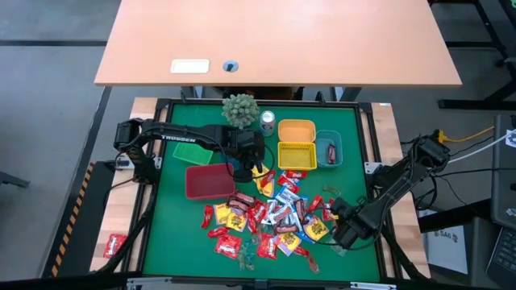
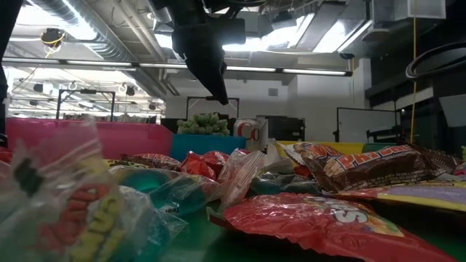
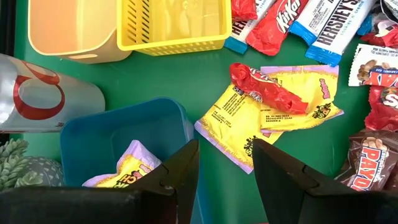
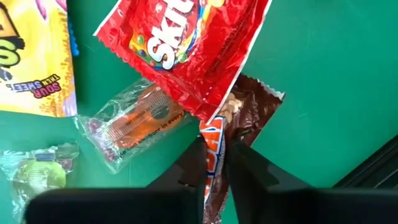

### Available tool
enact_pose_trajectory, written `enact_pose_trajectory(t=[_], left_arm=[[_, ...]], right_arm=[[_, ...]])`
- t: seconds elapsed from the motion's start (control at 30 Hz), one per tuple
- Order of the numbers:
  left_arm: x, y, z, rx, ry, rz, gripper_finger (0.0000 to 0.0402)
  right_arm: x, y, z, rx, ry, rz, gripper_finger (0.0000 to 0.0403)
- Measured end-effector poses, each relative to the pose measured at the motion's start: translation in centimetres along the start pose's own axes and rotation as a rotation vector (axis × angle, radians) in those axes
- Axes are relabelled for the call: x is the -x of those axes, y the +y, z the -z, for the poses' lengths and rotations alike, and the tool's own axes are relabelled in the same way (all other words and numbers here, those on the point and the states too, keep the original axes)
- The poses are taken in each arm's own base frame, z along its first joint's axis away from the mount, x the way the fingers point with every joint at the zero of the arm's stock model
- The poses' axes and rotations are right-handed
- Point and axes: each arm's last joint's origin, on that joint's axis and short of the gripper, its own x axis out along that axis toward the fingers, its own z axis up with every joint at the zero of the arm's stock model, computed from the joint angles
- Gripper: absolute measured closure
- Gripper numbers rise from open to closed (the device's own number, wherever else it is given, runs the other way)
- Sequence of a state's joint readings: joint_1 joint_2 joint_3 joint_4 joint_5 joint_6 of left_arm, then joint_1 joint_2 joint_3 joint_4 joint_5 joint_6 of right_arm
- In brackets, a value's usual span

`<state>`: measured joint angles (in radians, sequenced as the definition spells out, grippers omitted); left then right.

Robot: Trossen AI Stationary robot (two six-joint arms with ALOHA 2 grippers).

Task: Sort candy
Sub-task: Put the brown candy bar into the green bin

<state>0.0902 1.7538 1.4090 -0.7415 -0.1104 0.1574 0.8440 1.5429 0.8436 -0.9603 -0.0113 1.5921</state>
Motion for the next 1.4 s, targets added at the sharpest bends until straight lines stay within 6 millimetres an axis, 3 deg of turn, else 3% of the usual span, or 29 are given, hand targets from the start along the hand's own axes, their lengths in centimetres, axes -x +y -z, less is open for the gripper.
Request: enact_pose_trajectory(t=[0.33,0.5,0.73,1.03,1.4], left_arm=[[0.0,0.0,0.0,0.0,0.0,0.0,0.0265],[0.0,-0.2,0.0,-0.005,-0.001,0.002,0.0265],[0.1,-0.9,-0.2,-0.025,-0.005,0.012,0.0265],[0.3,-2.5,-0.3,-0.064,-0.012,0.031,0.0265],[0.7,-4.8,-0.5,-0.119,-0.023,0.059,0.0265]], right_arm=[[0.9,0.3,0.0,0.021,-0.013,-0.021,0.0374],[3.6,-0.1,-0.2,0.035,-0.098,-0.032,0.0373],[7.9,-2.5,-1.4,0.018,-0.301,0.033,0.0373],[10.1,-5.2,-6.0,0.112,-0.564,0.133,0.0372],[9.9,-8.5,-13.5,0.227,-0.484,0.339,0.0372]])
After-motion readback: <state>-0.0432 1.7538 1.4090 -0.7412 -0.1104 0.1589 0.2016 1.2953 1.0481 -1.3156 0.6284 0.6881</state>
